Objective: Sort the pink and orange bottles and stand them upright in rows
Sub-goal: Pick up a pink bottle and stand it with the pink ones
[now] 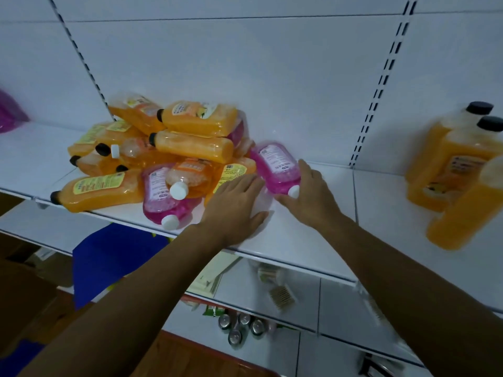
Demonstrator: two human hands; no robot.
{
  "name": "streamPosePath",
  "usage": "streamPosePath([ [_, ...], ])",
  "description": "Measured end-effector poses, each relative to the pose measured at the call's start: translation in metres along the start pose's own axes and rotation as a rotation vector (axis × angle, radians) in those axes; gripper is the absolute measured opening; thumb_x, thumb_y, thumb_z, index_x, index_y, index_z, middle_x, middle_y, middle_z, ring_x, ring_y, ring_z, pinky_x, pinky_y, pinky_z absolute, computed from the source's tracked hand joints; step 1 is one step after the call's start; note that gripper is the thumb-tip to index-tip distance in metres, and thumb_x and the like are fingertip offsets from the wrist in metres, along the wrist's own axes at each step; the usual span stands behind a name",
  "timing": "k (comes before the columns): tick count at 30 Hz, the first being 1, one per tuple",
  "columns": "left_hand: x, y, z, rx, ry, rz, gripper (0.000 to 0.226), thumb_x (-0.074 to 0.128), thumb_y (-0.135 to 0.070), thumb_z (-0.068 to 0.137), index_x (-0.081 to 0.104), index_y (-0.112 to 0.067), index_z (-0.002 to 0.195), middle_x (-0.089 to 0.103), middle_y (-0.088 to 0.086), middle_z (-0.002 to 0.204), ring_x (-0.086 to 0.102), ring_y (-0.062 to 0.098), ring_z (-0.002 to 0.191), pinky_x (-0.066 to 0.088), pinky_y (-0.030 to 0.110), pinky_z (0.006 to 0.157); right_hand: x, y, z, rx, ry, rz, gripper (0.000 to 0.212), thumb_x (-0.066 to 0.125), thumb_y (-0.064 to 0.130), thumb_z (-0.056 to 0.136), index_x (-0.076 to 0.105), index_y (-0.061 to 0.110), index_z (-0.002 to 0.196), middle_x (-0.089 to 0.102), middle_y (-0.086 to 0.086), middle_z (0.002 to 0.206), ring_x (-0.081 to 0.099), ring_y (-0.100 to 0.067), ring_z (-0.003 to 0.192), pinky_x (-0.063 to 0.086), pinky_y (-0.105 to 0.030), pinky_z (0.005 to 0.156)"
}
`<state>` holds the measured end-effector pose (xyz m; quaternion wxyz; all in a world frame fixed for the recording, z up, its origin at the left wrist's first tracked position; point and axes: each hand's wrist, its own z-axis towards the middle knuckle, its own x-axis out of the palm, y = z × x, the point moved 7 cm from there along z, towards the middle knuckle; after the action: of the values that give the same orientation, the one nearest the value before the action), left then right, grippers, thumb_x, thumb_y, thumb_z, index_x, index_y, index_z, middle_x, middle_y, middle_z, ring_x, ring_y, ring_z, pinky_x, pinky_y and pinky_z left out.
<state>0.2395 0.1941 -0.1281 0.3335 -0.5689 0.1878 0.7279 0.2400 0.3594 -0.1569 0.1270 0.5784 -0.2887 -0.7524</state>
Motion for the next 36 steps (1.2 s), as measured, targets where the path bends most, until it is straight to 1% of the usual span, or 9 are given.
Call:
streamPosePath([
  [4, 0.006, 0.003, -0.001, -0.006, -0.033, 0.030, 0.065, 0.060, -0.045, 0.088, 0.042, -0.014, 0.143, 0.045, 0.007, 0.147, 0.041, 0.027, 0.135, 0.030, 0.040, 0.111, 0.012, 0.005, 0.017, -0.045, 0.009, -0.063, 0.098, 0.074, 0.046, 0.079, 0.015, 0.020, 0.152, 0.038, -0.016, 0.142, 0.041, -0.033, 0.128, 0.043, -0.039, 0.099],
  [12, 0.004, 0.005, -0.007, -0.051, -0.054, 0.053, 0.074, 0.066, -0.037, 0.085, 0.034, -0.013, 0.147, 0.039, 0.007, 0.151, 0.036, 0.026, 0.138, 0.028, 0.040, 0.113, 0.003, -0.003, -0.004, -0.010, 0.011, 0.047, 0.091, 0.077, 0.047, 0.076, 0.028, 0.023, 0.149, 0.047, -0.012, 0.134, 0.050, -0.031, 0.120, 0.049, -0.036, 0.093],
  [15, 0.004, -0.007, -0.006, -0.045, -0.078, 0.023, 0.082, 0.070, -0.034, 0.083, 0.027, -0.011, 0.150, 0.033, 0.008, 0.154, 0.031, 0.026, 0.141, 0.026, 0.040, 0.114, -0.026, -0.002, -0.024, -0.005, -0.009, 0.175, 0.083, 0.075, 0.049, 0.076, 0.039, 0.020, 0.144, 0.053, -0.008, 0.135, 0.056, -0.025, 0.115, 0.047, -0.026, 0.086],
  [17, 0.003, -0.013, -0.005, -0.047, -0.090, -0.021, 0.088, 0.071, -0.032, 0.083, 0.021, -0.011, 0.152, 0.028, 0.008, 0.157, 0.026, 0.026, 0.144, 0.025, 0.043, 0.117, -0.050, -0.001, -0.037, -0.018, -0.006, 0.257, 0.067, 0.074, 0.051, 0.077, 0.053, 0.021, 0.133, 0.061, -0.002, 0.125, 0.059, -0.018, 0.103, 0.045, -0.025, 0.081],
  [20, -0.004, -0.024, -0.005, -0.031, -0.159, -0.066, 0.091, 0.074, -0.035, 0.080, 0.022, -0.011, 0.152, 0.029, 0.008, 0.157, 0.026, 0.026, 0.145, 0.026, 0.043, 0.117, -0.077, -0.005, -0.055, 0.013, 0.051, 0.474, 0.051, 0.071, 0.064, 0.068, 0.068, 0.023, 0.098, 0.071, 0.003, 0.091, 0.067, -0.019, 0.081, 0.057, -0.039, 0.076],
  [24, -0.014, -0.042, -0.017, 0.011, -0.100, -0.334, 0.078, 0.081, -0.030, 0.075, 0.044, -0.011, 0.141, 0.054, 0.009, 0.138, 0.050, 0.027, 0.127, 0.042, 0.039, 0.103, -0.095, -0.001, -0.088, 0.053, 0.167, 0.620, 0.038, 0.067, 0.049, 0.082, 0.067, 0.012, 0.091, 0.067, -0.006, 0.076, 0.061, -0.020, 0.066, 0.053, -0.034, 0.065],
  [29, -0.016, -0.033, -0.076, -0.070, 0.134, -0.788, 0.059, 0.085, -0.025, 0.071, 0.057, -0.014, 0.122, 0.069, -0.006, 0.106, 0.066, 0.004, 0.093, 0.053, 0.025, 0.079, -0.092, 0.034, -0.124, 0.053, 0.258, 0.496, 0.063, 0.045, 0.070, 0.083, 0.066, 0.011, 0.086, 0.063, -0.007, 0.068, 0.058, -0.017, 0.061, 0.049, -0.030, 0.062],
  [32, -0.035, -0.011, -0.128, -0.153, 0.116, -0.925, 0.054, 0.081, -0.018, 0.076, 0.054, -0.014, 0.122, 0.067, -0.004, 0.102, 0.065, 0.001, 0.087, 0.053, 0.019, 0.074, -0.068, 0.081, -0.144, -0.004, 0.288, 0.462, 0.046, 0.060, 0.057, 0.082, 0.062, 0.014, 0.099, 0.065, -0.006, 0.077, 0.057, -0.015, 0.063, 0.048, -0.027, 0.060],
  [36, -0.066, 0.039, -0.206, -0.282, 0.040, -1.040, 0.059, 0.079, -0.014, 0.078, 0.047, -0.016, 0.128, 0.066, 0.010, 0.108, 0.067, 0.018, 0.097, 0.059, 0.033, 0.079, -0.024, 0.163, -0.169, -0.201, 0.307, 0.437, 0.033, 0.073, 0.038, 0.081, 0.064, 0.027, 0.111, 0.071, 0.012, 0.097, 0.068, 0.000, 0.080, 0.052, -0.019, 0.069],
])
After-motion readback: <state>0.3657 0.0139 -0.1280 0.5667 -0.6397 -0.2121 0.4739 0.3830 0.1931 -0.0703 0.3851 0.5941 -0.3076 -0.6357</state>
